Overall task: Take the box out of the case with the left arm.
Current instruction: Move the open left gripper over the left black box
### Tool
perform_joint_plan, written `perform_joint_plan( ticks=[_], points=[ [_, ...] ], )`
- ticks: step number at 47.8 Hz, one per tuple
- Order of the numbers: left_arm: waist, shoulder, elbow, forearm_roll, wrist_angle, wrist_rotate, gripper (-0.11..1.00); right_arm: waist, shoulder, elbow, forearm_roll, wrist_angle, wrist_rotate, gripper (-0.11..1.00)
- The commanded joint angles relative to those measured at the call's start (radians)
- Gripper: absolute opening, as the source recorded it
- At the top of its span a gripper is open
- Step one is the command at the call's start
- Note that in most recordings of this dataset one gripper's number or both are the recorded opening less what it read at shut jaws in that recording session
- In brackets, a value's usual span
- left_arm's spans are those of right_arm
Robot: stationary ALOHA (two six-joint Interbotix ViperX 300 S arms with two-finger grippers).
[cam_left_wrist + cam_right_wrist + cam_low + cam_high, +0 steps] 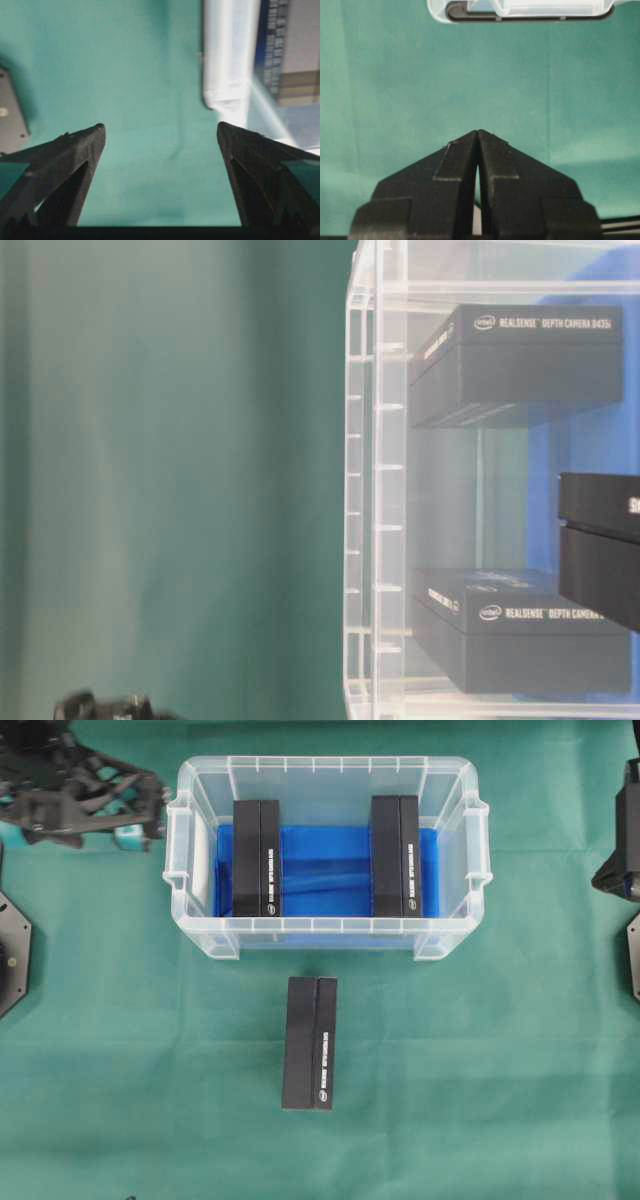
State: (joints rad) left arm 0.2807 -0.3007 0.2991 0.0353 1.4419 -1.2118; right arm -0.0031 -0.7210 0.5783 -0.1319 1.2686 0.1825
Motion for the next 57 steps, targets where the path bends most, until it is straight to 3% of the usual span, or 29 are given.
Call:
perform_joint_plan(
  ticks=[1,28,57],
  points=[
    [-0.012,0.043,-0.078,0.0,-0.003,0.002,0.92,0.0,-0.002,-0.015,-0.003,-0.003,0.002,0.03],
    [-0.067,0.356,-0.43,-0.002,-0.035,0.0,0.92,0.0,-0.031,-0.015,-0.002,0.071,0.002,0.03],
    [-0.067,0.345,-0.399,-0.002,0.003,-0.012,0.92,0.0,-0.037,-0.015,-0.002,0.071,0.0,0.03]
  ],
)
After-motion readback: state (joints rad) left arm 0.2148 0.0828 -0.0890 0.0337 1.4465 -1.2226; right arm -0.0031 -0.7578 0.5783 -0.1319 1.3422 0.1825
